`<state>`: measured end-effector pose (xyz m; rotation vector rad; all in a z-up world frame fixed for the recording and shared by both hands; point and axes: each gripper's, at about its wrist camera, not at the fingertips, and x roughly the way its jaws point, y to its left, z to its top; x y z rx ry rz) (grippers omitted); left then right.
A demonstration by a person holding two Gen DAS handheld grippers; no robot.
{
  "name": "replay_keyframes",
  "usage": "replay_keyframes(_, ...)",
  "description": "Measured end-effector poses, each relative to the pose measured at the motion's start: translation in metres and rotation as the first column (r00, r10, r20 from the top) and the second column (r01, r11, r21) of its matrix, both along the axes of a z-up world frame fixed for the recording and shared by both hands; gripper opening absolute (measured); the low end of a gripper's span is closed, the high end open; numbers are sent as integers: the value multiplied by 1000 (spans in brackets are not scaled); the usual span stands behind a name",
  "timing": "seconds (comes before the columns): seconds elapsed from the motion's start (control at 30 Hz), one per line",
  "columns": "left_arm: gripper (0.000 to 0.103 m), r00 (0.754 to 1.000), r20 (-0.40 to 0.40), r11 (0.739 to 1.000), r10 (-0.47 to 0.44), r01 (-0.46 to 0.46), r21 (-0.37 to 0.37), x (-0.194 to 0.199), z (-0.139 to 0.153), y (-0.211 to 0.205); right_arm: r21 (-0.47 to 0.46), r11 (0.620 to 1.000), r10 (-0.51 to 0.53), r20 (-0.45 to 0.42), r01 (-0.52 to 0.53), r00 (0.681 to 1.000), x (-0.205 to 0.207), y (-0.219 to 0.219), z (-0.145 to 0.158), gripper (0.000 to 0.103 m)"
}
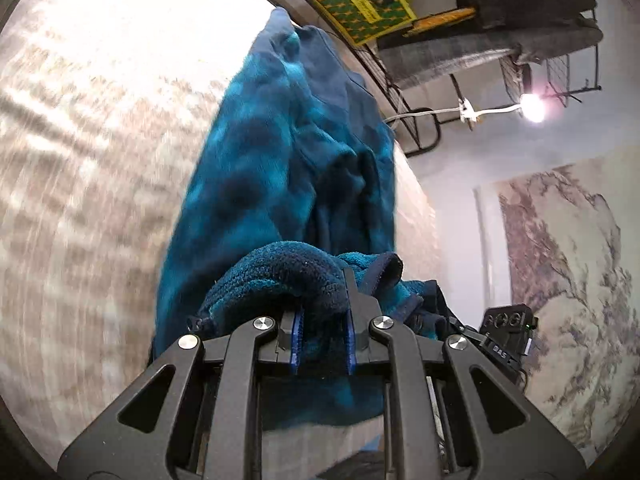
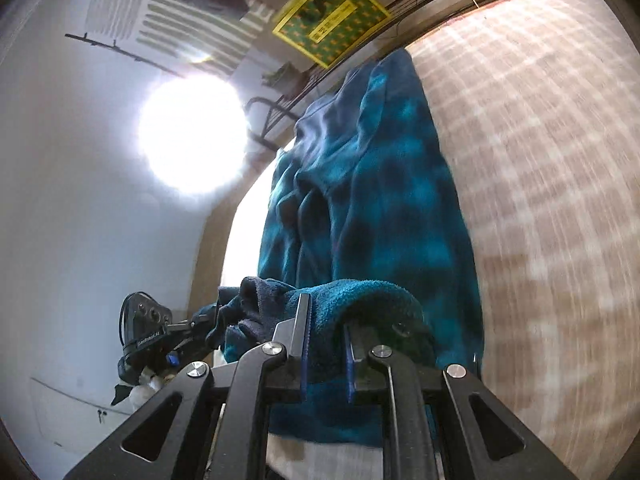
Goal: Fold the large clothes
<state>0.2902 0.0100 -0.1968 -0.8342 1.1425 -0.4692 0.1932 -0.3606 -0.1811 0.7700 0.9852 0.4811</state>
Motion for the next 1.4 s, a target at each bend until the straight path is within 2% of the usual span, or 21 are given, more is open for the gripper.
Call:
replay_keyframes(0.1,14,1000,-10,1000,20,-20,21,20,-10,-1,14,999,-32,-32,33,999,21,-3,-9,11)
replay_keyframes(0.2,14,1000,-19,999,22,-21,28,34,-18,-4,-21,999,-42,-44,41,998,34,-4,-15,11)
replay_keyframes(0.37,17,998,-61,1000,14,-13,5,44,-26,-6,32,999,-29,-86,32,996,46,-6,-26,16)
replay_keyframes(0.4,20,998,-60,1000,8,-8,-3,44,-24,-6,50,998,-26,-89,31,996,46,-8,-24,20)
replay_keyframes(0.43,24,998,-58,1000,3,-4,-14,44,-22,-5,67,997,-24,-90,30,996,46,-10,-23,29)
replay_keyframes(0.5,31,998,-62,999,-3,1,-37,44,-18,-3,84,996,-22,-78,29,997,42,-15,-16,37)
replay_keyframes(0.53,36,999,-51,999,-2,0,-46,43,-15,-2,92,995,-24,-63,30,998,38,-19,-10,49)
replay_keyframes(0.6,44,1000,-12,999,6,-6,-33,41,-6,1,88,995,-35,-8,35,999,28,-28,2,61)
replay_keyframes(0.63,48,1000,12,1000,13,-13,-22,39,0,3,75,997,-38,20,36,999,23,-32,9,61)
replay_keyframes(0.73,49,999,46,1000,26,-26,-6,35,10,13,20,999,-44,69,43,997,8,-45,18,60)
replay_keyframes(0.8,49,996,84,999,13,-16,38,28,17,18,-43,999,-17,76,20,997,-3,-48,15,59)
replay_keyframes(0.9,49,993,116,991,-30,14,132,14,20,17,-131,990,69,63,-60,996,-15,-38,3,47)
replay_keyframes(0.97,49,993,103,987,-50,33,158,8,12,16,-156,981,120,47,-112,992,-23,-28,-9,42)
replay_keyframes(1.03,48,996,71,987,-57,46,152,5,0,14,-176,972,162,24,-155,987,-29,-22,-21,24)
replay_keyframes(1.13,48,995,71,974,-74,56,219,-1,-10,10,-255,950,181,-17,-179,983,-48,-10,-36,13)
replay_keyframes(1.2,49,994,63,963,-84,65,262,0,-17,6,-320,926,201,-35,-201,979,-55,-4,-42,12)
replay_keyframes(1.3,48,995,53,948,-85,64,312,1,-25,3,-352,912,214,-25,-209,976,-56,-2,-35,12)
replay_keyframes(1.37,48,994,73,949,-82,56,311,-1,-20,5,-409,890,219,-7,-202,976,-55,-1,-23,22)
replay_keyframes(1.4,48,992,88,951,-89,58,305,-3,-16,5,-449,876,208,20,-177,978,-55,-2,-13,33)
